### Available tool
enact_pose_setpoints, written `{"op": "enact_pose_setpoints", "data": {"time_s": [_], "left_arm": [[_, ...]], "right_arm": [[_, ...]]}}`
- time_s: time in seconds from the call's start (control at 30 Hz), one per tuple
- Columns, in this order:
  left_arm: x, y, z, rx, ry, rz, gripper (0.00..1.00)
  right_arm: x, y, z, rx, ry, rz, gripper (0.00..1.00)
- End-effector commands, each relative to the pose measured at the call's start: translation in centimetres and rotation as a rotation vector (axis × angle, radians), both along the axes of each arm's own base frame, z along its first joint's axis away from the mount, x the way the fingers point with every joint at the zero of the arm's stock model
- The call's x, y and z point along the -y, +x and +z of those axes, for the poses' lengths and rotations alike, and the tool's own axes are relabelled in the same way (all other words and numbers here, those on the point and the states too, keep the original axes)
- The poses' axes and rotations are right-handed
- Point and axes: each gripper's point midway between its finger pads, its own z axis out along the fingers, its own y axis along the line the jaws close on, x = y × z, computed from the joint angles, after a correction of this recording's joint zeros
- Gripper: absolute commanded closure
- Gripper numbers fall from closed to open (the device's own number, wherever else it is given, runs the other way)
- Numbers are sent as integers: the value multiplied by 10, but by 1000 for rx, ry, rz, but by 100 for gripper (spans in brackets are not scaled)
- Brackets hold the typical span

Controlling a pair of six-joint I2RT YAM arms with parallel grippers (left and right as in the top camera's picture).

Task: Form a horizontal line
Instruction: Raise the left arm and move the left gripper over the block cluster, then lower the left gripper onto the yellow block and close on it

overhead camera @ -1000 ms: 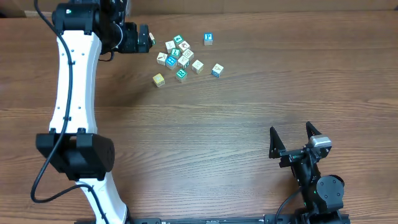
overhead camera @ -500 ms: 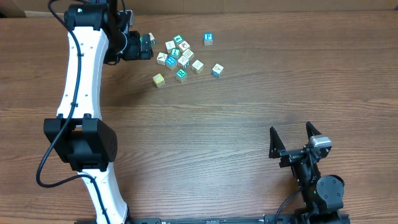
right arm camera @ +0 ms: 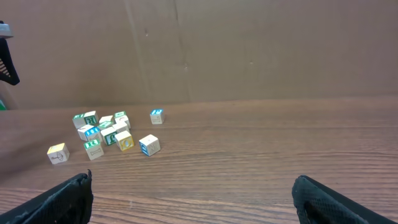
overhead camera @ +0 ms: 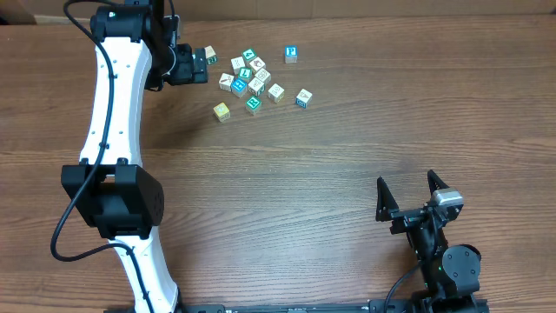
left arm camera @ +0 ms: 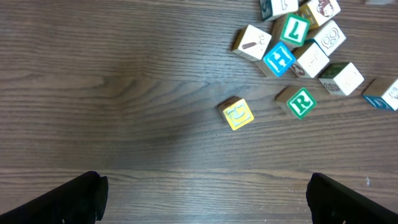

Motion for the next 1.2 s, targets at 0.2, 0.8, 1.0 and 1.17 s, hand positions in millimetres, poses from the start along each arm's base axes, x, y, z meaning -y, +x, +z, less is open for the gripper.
{"op": "enact_pose_setpoints", "data": {"time_s": [0.2, 0.8, 1.0, 1.17], "left_arm": [[-7, 0, -12, -33, 16, 61, 0], [-16, -6, -14, -59, 51, 133, 0], [-16, -7, -21, -71, 52, 133, 0], [-16, -8, -30, -85, 53, 133, 0]], "right_arm": [[0, 0, -2, 3, 8, 2, 0], [0, 0, -2, 3, 8, 2, 0], [0, 0, -2, 3, 8, 2, 0], [0, 0, -2, 3, 8, 2, 0]]}}
